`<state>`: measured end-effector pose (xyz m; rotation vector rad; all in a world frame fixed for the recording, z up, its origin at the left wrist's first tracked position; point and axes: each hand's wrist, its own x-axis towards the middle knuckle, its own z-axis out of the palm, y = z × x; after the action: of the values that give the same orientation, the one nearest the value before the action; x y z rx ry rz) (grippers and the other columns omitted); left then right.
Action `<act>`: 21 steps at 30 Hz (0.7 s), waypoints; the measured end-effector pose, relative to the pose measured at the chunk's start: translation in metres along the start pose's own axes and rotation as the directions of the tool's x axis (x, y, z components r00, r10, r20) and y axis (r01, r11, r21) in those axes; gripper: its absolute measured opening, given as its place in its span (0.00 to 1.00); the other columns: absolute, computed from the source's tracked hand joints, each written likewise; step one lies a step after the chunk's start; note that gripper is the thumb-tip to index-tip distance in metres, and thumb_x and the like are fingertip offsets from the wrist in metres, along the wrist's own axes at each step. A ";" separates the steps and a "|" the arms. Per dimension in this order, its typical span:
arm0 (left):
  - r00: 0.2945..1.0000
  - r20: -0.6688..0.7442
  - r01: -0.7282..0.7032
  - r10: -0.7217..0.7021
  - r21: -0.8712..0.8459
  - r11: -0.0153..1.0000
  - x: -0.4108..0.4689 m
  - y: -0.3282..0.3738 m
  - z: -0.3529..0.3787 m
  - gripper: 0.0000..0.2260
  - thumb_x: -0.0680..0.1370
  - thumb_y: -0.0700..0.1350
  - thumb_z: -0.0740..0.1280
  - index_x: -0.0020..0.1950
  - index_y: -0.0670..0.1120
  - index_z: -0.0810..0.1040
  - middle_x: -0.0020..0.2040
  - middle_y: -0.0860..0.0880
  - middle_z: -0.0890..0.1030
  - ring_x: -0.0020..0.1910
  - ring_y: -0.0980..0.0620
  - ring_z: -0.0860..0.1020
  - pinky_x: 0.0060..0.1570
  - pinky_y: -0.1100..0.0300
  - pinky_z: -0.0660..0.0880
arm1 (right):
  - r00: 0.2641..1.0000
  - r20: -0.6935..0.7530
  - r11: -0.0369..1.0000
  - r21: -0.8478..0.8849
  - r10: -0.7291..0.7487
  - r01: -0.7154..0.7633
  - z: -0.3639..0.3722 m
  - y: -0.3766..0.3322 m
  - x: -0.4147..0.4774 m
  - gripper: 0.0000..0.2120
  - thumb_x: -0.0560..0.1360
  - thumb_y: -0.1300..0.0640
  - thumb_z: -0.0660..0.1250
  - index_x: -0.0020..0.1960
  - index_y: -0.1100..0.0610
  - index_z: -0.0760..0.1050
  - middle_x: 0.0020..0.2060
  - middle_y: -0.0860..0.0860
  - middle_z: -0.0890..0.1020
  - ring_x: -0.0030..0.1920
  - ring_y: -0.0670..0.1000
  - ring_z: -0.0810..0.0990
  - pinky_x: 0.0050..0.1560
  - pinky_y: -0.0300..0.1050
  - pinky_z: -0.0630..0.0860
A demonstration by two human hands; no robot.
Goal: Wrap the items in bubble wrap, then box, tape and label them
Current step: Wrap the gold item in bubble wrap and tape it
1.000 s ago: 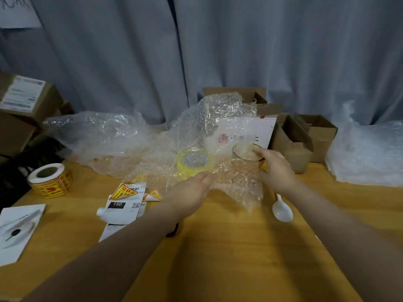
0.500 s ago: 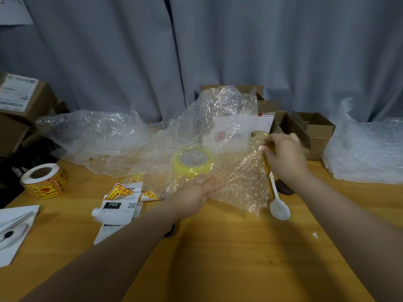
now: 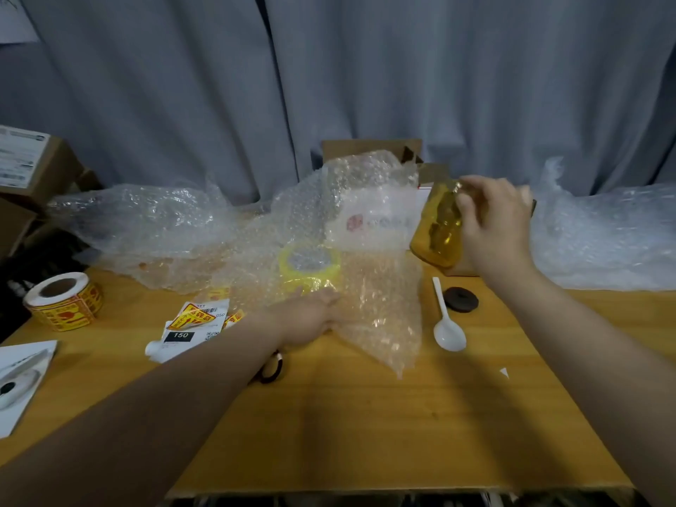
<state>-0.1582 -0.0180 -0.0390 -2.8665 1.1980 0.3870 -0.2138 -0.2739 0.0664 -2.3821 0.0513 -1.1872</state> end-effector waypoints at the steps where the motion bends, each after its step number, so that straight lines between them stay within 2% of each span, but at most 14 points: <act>1: 0.999 0.015 -0.038 0.037 0.019 0.999 -0.002 0.000 0.002 0.19 0.84 0.46 0.51 0.73 0.63 0.61 0.78 0.52 0.49 0.77 0.49 0.46 0.72 0.42 0.38 | 0.999 0.001 0.998 0.052 -0.043 0.043 -0.004 -0.003 0.002 0.12 0.80 0.57 0.61 0.61 0.57 0.76 0.49 0.51 0.77 0.55 0.54 0.70 0.51 0.29 0.59; 3: 0.996 0.028 -0.087 0.087 0.009 0.996 -0.008 -0.001 0.006 0.19 0.84 0.45 0.52 0.72 0.62 0.63 0.78 0.54 0.50 0.77 0.51 0.48 0.72 0.44 0.38 | 0.992 0.066 0.983 0.153 -0.111 0.100 -0.008 -0.011 0.004 0.10 0.80 0.57 0.61 0.59 0.56 0.77 0.47 0.47 0.75 0.52 0.49 0.67 0.49 0.25 0.58; 6: 0.994 0.033 -0.102 0.103 -0.027 0.994 -0.014 -0.002 0.008 0.19 0.83 0.45 0.54 0.72 0.62 0.64 0.78 0.56 0.50 0.77 0.54 0.49 0.73 0.47 0.38 | 0.937 0.230 0.953 0.213 -0.262 0.214 0.001 -0.027 -0.002 0.09 0.79 0.58 0.63 0.58 0.54 0.77 0.46 0.47 0.75 0.51 0.48 0.66 0.52 0.30 0.62; 8: 0.996 0.060 -0.065 0.070 -0.078 0.995 -0.018 -0.002 0.005 0.20 0.82 0.47 0.57 0.73 0.60 0.63 0.78 0.55 0.51 0.76 0.56 0.50 0.73 0.51 0.39 | 0.843 0.358 0.912 0.241 -0.401 0.331 0.014 -0.034 -0.012 0.09 0.77 0.62 0.65 0.57 0.56 0.78 0.46 0.47 0.75 0.50 0.47 0.64 0.51 0.35 0.62; 10: 0.999 0.044 0.003 0.010 -0.280 0.960 -0.024 -0.001 -0.001 0.23 0.79 0.50 0.61 0.74 0.57 0.63 0.77 0.54 0.55 0.75 0.54 0.54 0.72 0.58 0.47 | 0.730 0.449 0.856 0.245 -0.516 0.455 0.028 -0.038 -0.022 0.10 0.75 0.65 0.67 0.56 0.57 0.79 0.45 0.44 0.72 0.48 0.44 0.59 0.50 0.36 0.59; 12: 0.995 -0.048 0.041 -0.085 -0.586 0.810 -0.029 0.001 -0.008 0.26 0.78 0.51 0.63 0.75 0.52 0.61 0.76 0.52 0.59 0.74 0.53 0.59 0.68 0.62 0.56 | 0.635 0.506 0.801 0.235 -0.584 0.550 0.039 -0.041 -0.029 0.12 0.75 0.65 0.68 0.56 0.56 0.80 0.44 0.42 0.68 0.46 0.41 0.54 0.50 0.37 0.58; 14: 0.959 -0.200 -0.025 -0.203 -0.768 0.640 -0.035 0.003 -0.015 0.29 0.77 0.50 0.67 0.74 0.52 0.59 0.74 0.52 0.61 0.71 0.54 0.63 0.66 0.60 0.64 | 0.542 0.600 0.769 0.206 -0.588 0.605 0.046 -0.044 -0.033 0.12 0.77 0.62 0.66 0.58 0.52 0.79 0.44 0.44 0.69 0.45 0.43 0.54 0.46 0.41 0.61; 15: 0.928 -0.288 -0.073 -0.235 -0.761 0.645 -0.036 0.003 -0.017 0.30 0.74 0.52 0.70 0.72 0.53 0.59 0.72 0.53 0.61 0.70 0.55 0.64 0.65 0.59 0.65 | 0.496 0.651 0.755 0.188 -0.574 0.628 0.050 -0.045 -0.035 0.12 0.78 0.59 0.64 0.60 0.50 0.78 0.44 0.45 0.70 0.46 0.44 0.55 0.46 0.43 0.62; 17: 0.893 -0.408 -0.122 -0.189 -0.624 0.772 -0.036 0.003 -0.020 0.29 0.70 0.54 0.73 0.67 0.55 0.64 0.70 0.54 0.62 0.67 0.57 0.64 0.66 0.61 0.63 | 0.432 0.705 0.730 0.177 -0.562 0.660 0.056 -0.048 -0.036 0.12 0.79 0.55 0.62 0.61 0.49 0.78 0.45 0.44 0.70 0.47 0.47 0.58 0.46 0.43 0.61; 19: 0.897 -0.425 -0.138 -0.124 -0.534 0.834 -0.031 0.009 -0.019 0.21 0.70 0.52 0.74 0.60 0.52 0.71 0.65 0.52 0.67 0.64 0.58 0.67 0.64 0.65 0.63 | 0.414 0.705 0.732 0.219 -0.576 0.645 0.062 -0.053 -0.040 0.11 0.79 0.55 0.63 0.60 0.50 0.79 0.45 0.42 0.67 0.47 0.47 0.59 0.47 0.44 0.62; 21: 0.894 -0.420 -0.125 -0.158 -0.572 0.811 -0.024 0.016 -0.015 0.13 0.72 0.47 0.73 0.54 0.48 0.77 0.55 0.50 0.76 0.55 0.55 0.73 0.56 0.64 0.69 | 0.403 0.699 0.742 0.274 -0.591 0.612 0.068 -0.055 -0.044 0.10 0.78 0.56 0.65 0.58 0.52 0.80 0.45 0.44 0.69 0.47 0.48 0.60 0.48 0.48 0.67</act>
<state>-0.1822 -0.0143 -0.0179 -3.6652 1.2869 0.0875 -0.1987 -0.1872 0.0224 -2.8070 -1.1913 -0.2761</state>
